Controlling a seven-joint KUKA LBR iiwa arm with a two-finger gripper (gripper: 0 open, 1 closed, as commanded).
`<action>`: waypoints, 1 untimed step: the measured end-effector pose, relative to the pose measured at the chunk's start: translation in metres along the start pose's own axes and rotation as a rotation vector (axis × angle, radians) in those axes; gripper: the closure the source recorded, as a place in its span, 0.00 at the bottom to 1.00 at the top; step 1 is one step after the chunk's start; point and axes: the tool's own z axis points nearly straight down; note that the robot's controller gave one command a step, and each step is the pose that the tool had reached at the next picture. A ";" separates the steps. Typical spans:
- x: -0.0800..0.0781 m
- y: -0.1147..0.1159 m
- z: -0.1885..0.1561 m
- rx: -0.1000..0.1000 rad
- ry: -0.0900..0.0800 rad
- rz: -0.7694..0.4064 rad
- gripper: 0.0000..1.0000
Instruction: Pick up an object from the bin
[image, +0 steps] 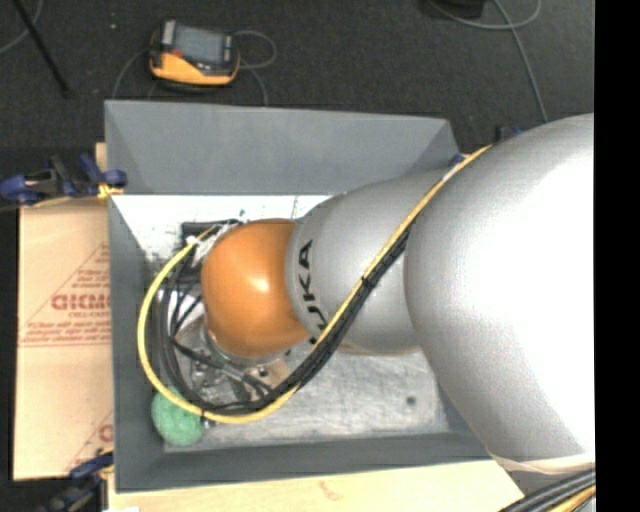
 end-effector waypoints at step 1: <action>0.009 -0.003 -0.002 0.001 0.003 0.010 1.00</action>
Offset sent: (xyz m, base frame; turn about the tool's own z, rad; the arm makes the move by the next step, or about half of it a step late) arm 0.0101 0.0060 0.0232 0.0301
